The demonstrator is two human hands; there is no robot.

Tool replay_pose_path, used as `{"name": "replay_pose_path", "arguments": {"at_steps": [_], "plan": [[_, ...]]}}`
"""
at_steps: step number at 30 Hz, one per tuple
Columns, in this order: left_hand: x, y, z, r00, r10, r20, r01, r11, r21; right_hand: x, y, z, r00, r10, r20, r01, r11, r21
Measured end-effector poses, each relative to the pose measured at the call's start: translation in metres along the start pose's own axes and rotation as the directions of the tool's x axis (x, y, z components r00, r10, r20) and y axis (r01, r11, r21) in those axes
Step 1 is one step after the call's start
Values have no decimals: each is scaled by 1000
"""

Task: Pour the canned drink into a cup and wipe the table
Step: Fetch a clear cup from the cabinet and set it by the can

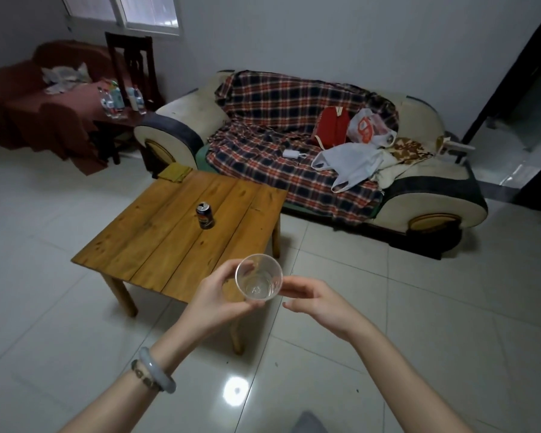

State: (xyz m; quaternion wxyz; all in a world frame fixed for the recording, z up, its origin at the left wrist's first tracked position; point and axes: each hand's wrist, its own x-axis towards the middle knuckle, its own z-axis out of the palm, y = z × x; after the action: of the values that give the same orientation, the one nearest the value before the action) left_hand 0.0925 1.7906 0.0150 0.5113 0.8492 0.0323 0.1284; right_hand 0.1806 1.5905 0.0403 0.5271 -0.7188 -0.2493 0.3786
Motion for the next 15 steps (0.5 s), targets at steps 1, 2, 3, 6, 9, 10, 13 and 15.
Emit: {"name": "replay_pose_path", "arguments": {"at_steps": [1,2,3,6,9,10,13,15], "plan": [[17,-4,5,1000,2,0,-2,1000,2,14,2,-14,1000,1,8,-1,1000,-3],[33,-8,9,1000,2,-5,-2,1000,5,28,4,-27,1000,0,14,0,1000,-6],[50,-12,14,1000,-1,-13,1,1000,9,42,6,-41,1000,-1,21,1,1000,-8],[108,-27,32,998,-32,-61,33,999,19,92,10,-92,997,-12,74,14,1000,-19],[163,-37,50,988,-75,-137,79,997,20,141,6,-144,988,-25,152,28,999,-19],[181,-39,57,982,-90,-164,94,996,11,155,4,-162,984,-25,177,29,999,-22],[230,-45,73,965,-134,-224,134,991,-16,199,-3,-208,971,-15,238,23,999,-29],[259,-49,80,955,-159,-250,159,987,-20,225,-6,-232,964,-1,266,11,999,-37]]}}
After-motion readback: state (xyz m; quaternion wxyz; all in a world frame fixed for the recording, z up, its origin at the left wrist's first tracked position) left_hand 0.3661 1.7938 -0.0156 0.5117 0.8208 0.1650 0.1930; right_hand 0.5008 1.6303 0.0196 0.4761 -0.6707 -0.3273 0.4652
